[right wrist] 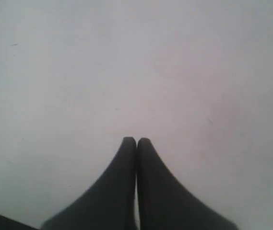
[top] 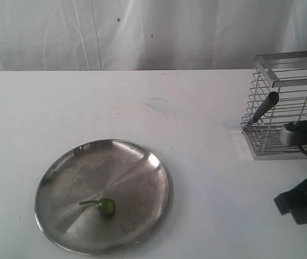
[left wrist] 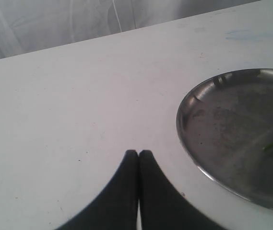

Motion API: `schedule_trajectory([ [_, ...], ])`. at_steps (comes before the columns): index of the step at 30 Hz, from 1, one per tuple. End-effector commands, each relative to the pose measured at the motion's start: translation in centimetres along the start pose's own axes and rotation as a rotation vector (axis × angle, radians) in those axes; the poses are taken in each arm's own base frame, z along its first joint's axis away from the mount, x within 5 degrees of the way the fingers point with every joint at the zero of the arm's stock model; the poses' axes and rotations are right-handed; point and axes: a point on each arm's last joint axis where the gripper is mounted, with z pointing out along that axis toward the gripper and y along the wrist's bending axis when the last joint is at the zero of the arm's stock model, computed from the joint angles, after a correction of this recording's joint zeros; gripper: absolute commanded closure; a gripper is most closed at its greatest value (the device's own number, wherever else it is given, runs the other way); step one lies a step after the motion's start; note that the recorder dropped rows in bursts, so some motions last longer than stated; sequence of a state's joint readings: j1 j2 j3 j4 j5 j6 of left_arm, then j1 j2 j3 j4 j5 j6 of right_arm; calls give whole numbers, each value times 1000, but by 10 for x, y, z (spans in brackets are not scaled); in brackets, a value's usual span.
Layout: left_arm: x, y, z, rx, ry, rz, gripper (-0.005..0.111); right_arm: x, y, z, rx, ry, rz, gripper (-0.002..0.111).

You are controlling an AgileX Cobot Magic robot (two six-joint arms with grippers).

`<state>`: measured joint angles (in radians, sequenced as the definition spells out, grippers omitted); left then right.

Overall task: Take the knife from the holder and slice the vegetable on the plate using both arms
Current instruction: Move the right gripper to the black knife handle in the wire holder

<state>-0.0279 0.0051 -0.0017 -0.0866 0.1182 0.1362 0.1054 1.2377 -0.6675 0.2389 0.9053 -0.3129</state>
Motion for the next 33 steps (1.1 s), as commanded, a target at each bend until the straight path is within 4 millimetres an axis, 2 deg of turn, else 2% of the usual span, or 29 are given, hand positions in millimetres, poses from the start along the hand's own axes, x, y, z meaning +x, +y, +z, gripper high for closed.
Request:
schedule_trajectory([
  [1, 0, 0, 0, 4, -9, -8, 107, -12, 18, 17, -121, 7, -99, 108],
  [6, 0, 0, 0, 4, -9, -8, 107, -24, 26, 25, -130, -83, -161, 108],
  [9, 0, 0, 0, 4, -9, -8, 107, -25, 25, 25, -115, -93, -169, 102],
  [12, 0, 0, 0, 4, -9, -8, 107, -25, 23, 26, -98, -100, -182, 85],
  [15, 0, 0, 0, 4, -9, -8, 107, -24, 22, 29, -83, -102, -186, 60],
  [17, 0, 0, 0, 4, -9, -8, 107, -22, 19, 35, -62, -120, -178, 47],
  [21, 0, 0, 0, 4, -9, -8, 107, -24, 18, 36, -54, -129, -166, 44],
  [24, 0, 0, 0, 4, -9, -8, 107, -35, 22, 19, -64, -170, -163, 45],
  [29, 0, 0, 0, 4, -9, -8, 107, -45, 30, -30, -86, -243, 18, 45],
  [31, 0, 0, 0, 4, -9, -8, 107, -50, 28, -53, -35, -309, 48, 45],
  [33, 0, 0, 0, 4, -9, -8, 107, -53, 21, -67, 58, -366, 86, 45],
])
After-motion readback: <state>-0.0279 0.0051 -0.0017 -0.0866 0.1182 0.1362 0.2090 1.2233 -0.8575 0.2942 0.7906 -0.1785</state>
